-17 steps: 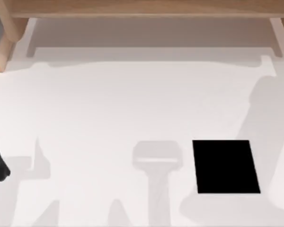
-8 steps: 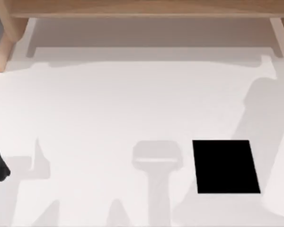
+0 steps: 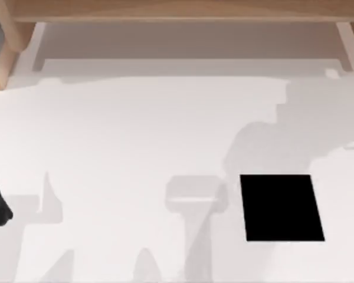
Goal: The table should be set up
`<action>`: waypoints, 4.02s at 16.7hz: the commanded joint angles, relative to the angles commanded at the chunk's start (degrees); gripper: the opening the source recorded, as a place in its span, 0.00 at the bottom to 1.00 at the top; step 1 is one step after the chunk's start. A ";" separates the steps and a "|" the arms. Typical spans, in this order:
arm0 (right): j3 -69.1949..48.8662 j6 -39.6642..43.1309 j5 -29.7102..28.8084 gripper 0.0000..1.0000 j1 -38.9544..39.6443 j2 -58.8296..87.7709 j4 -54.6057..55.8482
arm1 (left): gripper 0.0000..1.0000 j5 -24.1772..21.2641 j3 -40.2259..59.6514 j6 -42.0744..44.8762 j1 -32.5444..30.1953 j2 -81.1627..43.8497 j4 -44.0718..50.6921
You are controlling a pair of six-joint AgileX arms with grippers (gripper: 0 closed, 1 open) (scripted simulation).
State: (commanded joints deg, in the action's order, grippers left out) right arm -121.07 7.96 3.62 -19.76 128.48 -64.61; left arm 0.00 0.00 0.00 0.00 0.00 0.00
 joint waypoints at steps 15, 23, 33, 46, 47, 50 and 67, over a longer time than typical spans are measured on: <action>21.16 -24.96 0.01 0.00 18.63 -21.09 14.24 | 1.00 0.00 0.00 0.00 0.00 0.00 0.00; 36.17 -34.06 -4.19 0.00 31.63 -26.48 21.14 | 1.00 0.00 0.00 0.00 0.00 0.00 0.00; 56.99 -40.20 -6.31 0.00 50.41 -24.74 19.61 | 1.00 0.00 0.00 0.00 0.00 0.00 0.00; 56.60 -42.19 -6.90 0.00 48.01 -25.52 23.09 | 1.00 0.00 0.00 0.00 0.00 0.00 0.00; 56.59 -42.44 -7.27 0.00 47.66 -25.80 23.66 | 1.00 0.00 0.00 0.00 0.00 0.00 0.00; 56.75 -42.95 -8.69 0.00 46.82 -26.52 25.07 | 1.00 0.00 0.00 0.00 0.00 0.00 0.00; 58.08 -43.79 -10.55 0.00 46.24 -27.18 24.69 | 1.00 0.00 0.00 0.00 0.00 0.00 0.00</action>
State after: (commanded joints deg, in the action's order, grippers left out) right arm -62.99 -35.82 -6.93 26.48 101.30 -39.92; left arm 0.00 0.00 0.00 0.00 0.00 0.00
